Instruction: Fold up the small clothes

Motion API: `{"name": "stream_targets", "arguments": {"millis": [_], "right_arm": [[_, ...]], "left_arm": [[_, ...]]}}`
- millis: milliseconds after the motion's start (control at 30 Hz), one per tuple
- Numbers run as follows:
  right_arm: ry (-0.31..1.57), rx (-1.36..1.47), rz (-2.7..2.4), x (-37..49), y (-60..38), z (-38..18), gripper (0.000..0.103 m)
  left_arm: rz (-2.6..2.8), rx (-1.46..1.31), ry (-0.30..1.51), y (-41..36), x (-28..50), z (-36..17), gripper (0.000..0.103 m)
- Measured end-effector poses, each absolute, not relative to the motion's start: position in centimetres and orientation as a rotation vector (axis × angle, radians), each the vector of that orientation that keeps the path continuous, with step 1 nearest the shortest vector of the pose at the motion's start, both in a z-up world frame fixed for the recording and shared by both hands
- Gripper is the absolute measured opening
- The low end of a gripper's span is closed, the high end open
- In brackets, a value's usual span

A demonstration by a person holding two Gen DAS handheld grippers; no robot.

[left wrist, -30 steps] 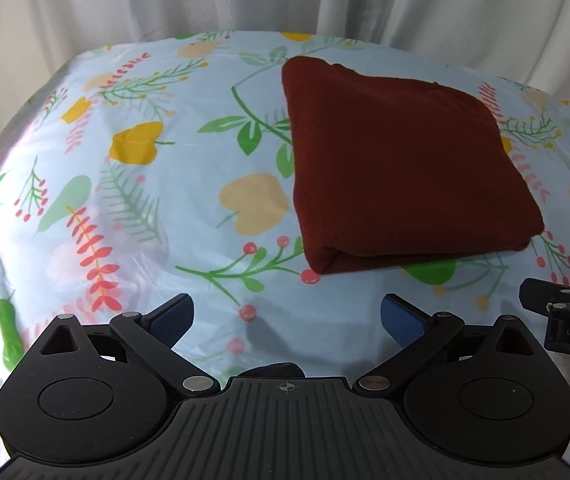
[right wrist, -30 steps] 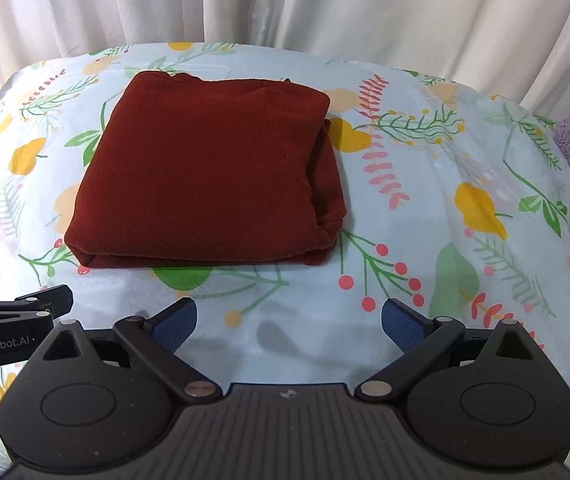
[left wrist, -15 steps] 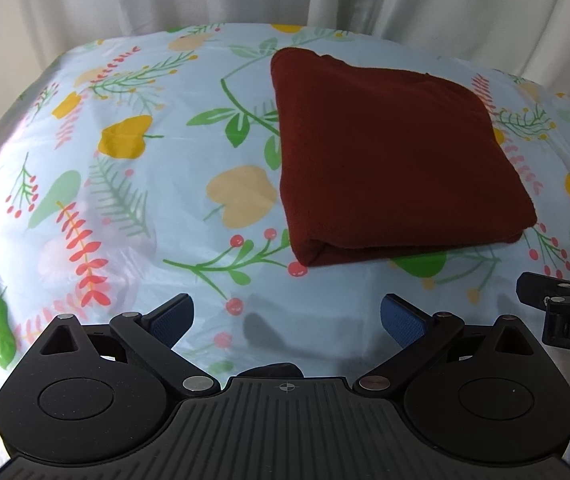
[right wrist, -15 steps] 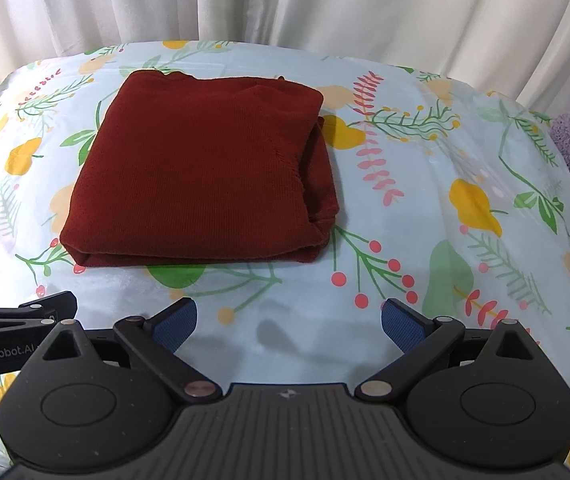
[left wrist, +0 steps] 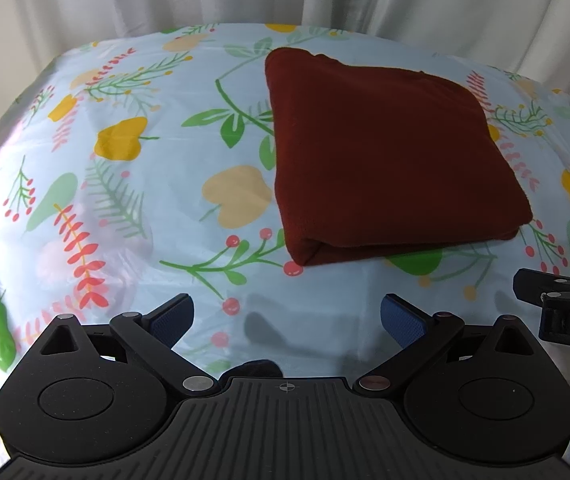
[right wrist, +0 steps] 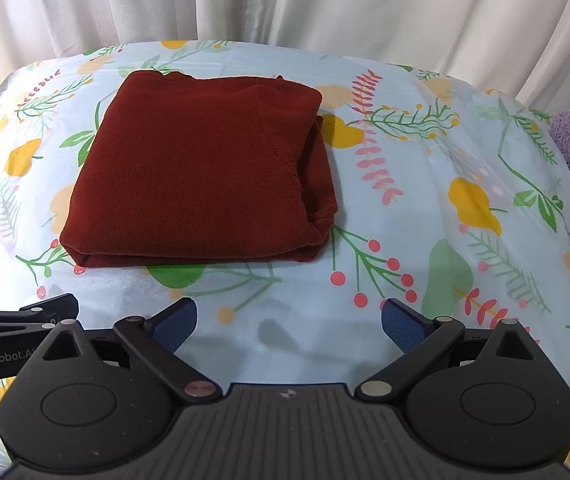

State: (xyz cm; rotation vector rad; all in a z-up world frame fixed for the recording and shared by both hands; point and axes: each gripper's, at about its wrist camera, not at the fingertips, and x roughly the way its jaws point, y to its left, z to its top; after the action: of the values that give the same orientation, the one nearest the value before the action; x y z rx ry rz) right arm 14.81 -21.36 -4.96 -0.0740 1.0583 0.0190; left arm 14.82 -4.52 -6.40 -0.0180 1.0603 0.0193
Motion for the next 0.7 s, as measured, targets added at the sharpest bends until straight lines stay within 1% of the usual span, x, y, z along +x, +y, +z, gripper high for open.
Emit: {"name": "stream_targets", "arguments": {"millis": [700], "right_arm": [[1.063,-0.075,0.016,14.92,-21.31,-4.98,0.099]], "left_arm": [[0.007,-0.011,1.072,-4.56,15.14,-6.71,0.102]]}}
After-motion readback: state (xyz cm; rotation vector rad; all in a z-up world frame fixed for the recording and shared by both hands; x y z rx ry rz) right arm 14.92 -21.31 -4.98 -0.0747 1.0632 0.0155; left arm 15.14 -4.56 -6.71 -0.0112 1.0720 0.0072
